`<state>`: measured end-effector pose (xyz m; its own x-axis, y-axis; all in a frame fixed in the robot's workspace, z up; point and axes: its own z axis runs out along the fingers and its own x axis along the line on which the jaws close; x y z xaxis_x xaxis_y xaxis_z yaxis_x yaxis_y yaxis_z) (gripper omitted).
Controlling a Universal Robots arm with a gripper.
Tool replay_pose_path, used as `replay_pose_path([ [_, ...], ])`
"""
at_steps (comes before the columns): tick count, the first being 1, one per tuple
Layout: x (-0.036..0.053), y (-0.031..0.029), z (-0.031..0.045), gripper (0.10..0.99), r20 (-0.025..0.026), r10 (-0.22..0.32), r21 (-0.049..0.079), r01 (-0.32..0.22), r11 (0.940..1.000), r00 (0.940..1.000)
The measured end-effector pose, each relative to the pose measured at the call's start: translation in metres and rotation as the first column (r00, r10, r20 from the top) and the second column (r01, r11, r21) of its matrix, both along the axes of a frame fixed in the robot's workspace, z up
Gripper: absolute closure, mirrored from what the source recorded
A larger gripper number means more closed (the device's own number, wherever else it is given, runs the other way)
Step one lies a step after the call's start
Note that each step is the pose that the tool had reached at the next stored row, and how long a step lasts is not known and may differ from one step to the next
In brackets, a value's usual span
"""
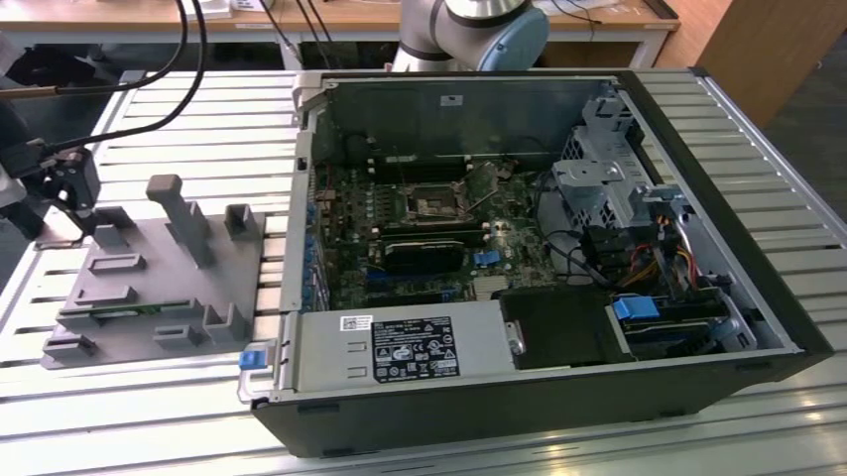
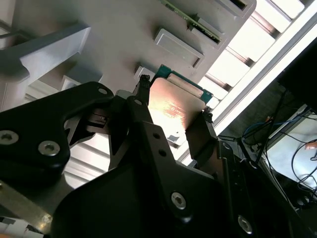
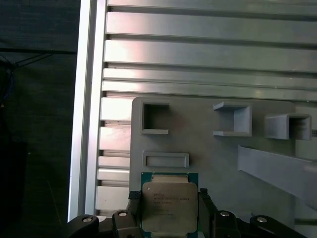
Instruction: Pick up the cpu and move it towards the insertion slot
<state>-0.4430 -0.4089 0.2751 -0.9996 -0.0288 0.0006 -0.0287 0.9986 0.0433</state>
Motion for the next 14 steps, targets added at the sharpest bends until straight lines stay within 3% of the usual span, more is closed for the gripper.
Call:
replay_pose_path([
  [14,0.0000,0.0001,0.0040,0.545,0.0000,0.000,0.000,0.000,1.0000,1.0000],
])
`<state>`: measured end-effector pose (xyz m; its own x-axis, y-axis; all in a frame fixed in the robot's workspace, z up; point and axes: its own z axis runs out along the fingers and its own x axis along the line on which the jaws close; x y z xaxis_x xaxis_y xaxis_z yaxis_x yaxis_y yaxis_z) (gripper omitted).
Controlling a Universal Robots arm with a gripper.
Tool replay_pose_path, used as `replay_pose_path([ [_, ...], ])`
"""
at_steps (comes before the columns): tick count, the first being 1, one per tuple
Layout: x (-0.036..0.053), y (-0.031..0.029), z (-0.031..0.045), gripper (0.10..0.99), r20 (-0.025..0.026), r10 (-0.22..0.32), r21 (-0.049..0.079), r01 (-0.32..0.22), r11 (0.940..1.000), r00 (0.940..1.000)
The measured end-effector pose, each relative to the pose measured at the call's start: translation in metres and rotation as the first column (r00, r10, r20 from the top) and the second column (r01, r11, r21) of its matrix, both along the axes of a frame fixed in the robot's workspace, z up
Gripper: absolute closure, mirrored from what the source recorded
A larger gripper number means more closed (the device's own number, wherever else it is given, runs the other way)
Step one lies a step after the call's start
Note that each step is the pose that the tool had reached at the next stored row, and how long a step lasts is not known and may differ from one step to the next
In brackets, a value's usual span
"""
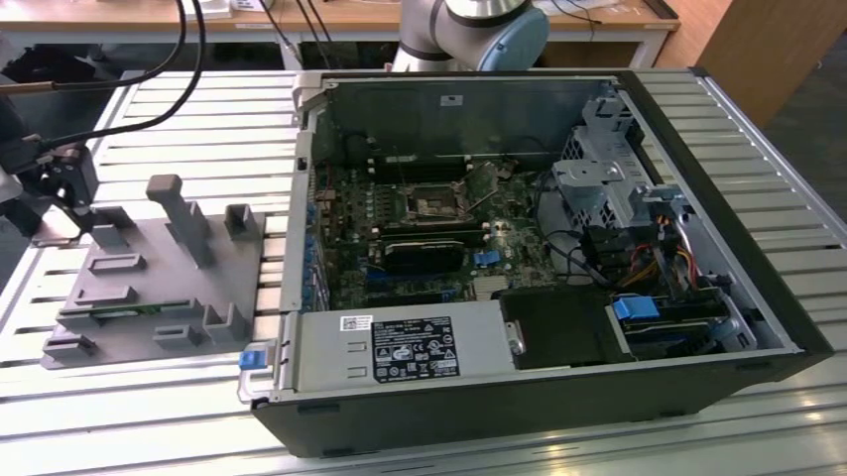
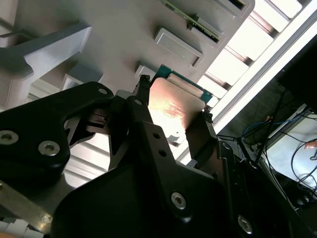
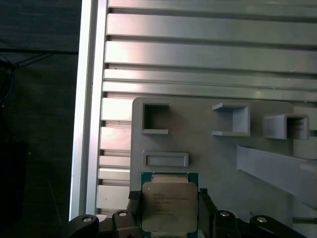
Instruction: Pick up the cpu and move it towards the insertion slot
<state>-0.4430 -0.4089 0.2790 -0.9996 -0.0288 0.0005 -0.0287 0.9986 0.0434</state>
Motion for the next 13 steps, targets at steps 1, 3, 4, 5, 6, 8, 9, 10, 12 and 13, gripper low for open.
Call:
replay_pose_path([
  [1,0.0000,0.0000,0.0003,0.545,0.0000,0.000,0.000,0.000,1.0000,1.0000],
  [3,0.0000,0.0000,0.0006,0.545,0.0001,0.000,0.000,0.000,1.0000,1.0000],
  [4,0.0000,0.0000,0.0009,0.545,0.0000,0.000,0.000,0.000,1.0000,1.0000],
  [5,0.0000,0.0000,0.0011,0.545,0.0000,0.000,0.000,0.000,1.0000,1.0000],
  [6,0.0000,0.0000,0.0013,0.545,0.0000,0.000,0.000,0.000,1.0000,1.0000],
  [8,0.0000,0.0000,0.0018,0.545,-0.0001,0.000,0.000,0.000,1.0000,1.0000],
  [9,0.0000,0.0000,0.0021,0.545,-0.0001,0.000,0.000,0.000,1.0000,1.0000],
  [10,0.0000,0.0000,0.0024,0.545,-0.0001,0.000,0.000,0.000,1.0000,1.0000],
  [12,0.0000,0.0000,0.0031,0.545,-0.0001,0.000,0.000,0.000,1.0000,1.0000],
  [13,0.0000,0.0000,0.0033,0.545,0.0000,0.000,0.000,0.000,1.0000,1.0000],
])
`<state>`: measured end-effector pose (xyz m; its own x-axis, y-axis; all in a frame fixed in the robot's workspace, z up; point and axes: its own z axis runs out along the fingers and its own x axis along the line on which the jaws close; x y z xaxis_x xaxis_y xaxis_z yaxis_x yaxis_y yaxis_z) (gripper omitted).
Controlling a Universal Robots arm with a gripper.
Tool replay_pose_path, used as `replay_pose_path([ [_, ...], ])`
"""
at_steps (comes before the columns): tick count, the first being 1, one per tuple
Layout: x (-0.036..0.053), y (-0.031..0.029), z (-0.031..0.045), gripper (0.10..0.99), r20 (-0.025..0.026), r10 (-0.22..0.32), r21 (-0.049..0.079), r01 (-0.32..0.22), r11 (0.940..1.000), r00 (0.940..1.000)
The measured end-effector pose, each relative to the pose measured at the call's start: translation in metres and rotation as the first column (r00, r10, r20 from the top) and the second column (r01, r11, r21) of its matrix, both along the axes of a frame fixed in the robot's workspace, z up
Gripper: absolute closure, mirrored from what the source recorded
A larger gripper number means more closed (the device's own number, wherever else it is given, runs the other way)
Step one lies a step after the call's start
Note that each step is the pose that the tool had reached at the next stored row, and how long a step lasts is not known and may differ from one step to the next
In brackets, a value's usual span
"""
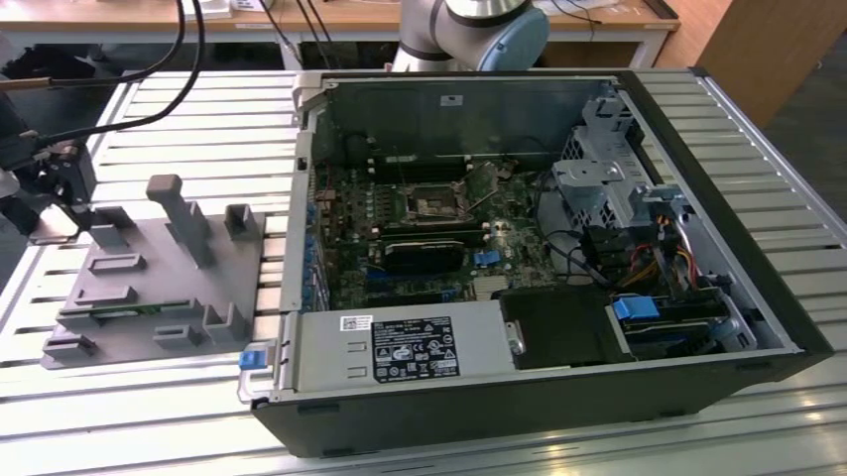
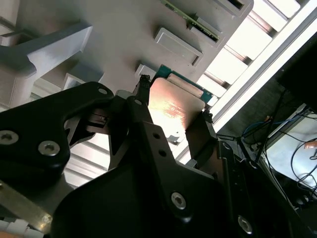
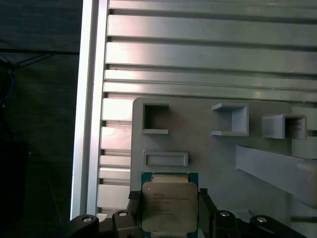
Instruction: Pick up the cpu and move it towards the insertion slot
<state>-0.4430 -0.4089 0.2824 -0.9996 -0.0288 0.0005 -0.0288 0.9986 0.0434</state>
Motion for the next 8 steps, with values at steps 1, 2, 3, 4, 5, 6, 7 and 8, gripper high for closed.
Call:
replay_pose_path([
  [1,0.0000,0.0000,0.0003,0.545,-0.0001,0.000,0.000,0.000,1.0000,1.0000],
  [2,0.0000,0.0000,0.0009,0.545,-0.0003,0.000,0.000,0.000,1.0000,1.0000],
  [3,0.0000,0.0000,0.0015,0.545,-0.0003,0.000,0.000,0.000,1.0000,1.0000],
  [4,0.0000,0.0000,0.0021,0.545,-0.0002,0.000,0.000,0.000,1.0000,1.0000],
  [5,0.0000,0.0000,0.0028,0.545,-0.0002,0.000,0.000,0.000,1.0000,1.0000],
  [6,0.0000,0.0000,0.0036,0.545,-0.0002,0.000,0.000,0.000,1.0000,1.0000],
  [7,0.0000,0.0000,0.0042,0.545,-0.0001,0.000,0.000,0.000,1.0000,1.0000],
  [8,0.0000,0.0000,0.0049,0.545,-0.0001,0.000,0.000,0.000,1.0000,1.0000],
])
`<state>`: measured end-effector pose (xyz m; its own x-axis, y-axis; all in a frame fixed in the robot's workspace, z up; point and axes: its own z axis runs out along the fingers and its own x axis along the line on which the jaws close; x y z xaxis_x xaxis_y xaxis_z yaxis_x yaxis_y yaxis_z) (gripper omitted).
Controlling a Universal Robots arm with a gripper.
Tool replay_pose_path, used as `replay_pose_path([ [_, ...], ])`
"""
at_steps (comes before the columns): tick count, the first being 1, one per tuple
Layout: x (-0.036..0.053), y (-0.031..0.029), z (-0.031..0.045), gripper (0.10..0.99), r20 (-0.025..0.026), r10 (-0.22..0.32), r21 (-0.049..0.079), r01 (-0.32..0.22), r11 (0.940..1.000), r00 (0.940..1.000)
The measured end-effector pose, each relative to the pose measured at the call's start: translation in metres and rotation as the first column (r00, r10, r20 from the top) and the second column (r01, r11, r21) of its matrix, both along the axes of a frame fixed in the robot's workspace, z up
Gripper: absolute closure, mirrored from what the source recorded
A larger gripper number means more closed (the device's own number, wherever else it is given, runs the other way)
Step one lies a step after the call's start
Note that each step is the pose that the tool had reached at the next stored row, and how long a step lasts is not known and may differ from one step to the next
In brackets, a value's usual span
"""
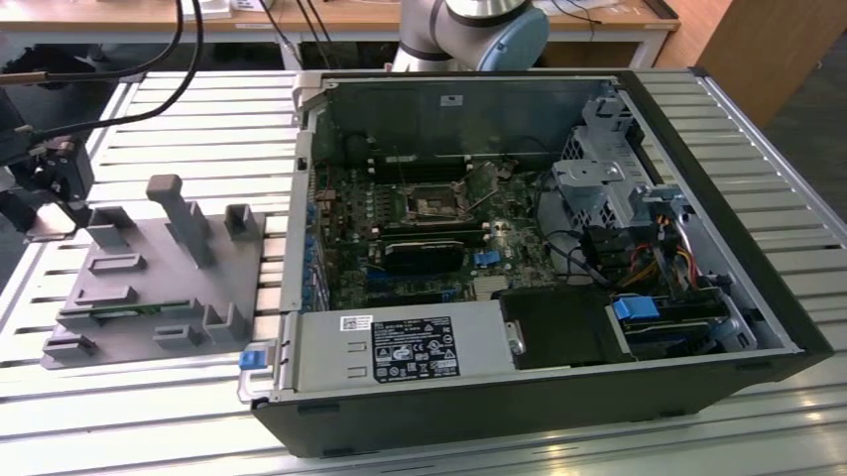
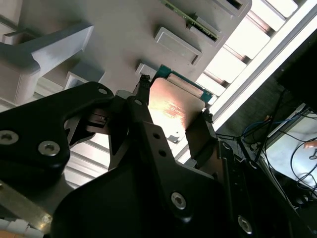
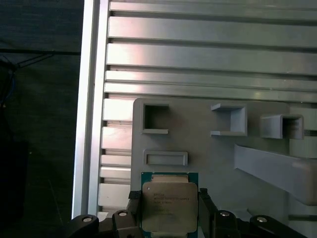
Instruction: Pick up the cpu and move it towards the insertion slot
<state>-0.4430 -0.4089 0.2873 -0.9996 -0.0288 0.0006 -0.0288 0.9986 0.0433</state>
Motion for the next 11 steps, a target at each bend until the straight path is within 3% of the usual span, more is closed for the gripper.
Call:
replay_pose_path([
  [11,0.0000,0.0000,0.0082,0.545,-0.0001,0.000,0.000,0.000,1.0000,1.0000],
])
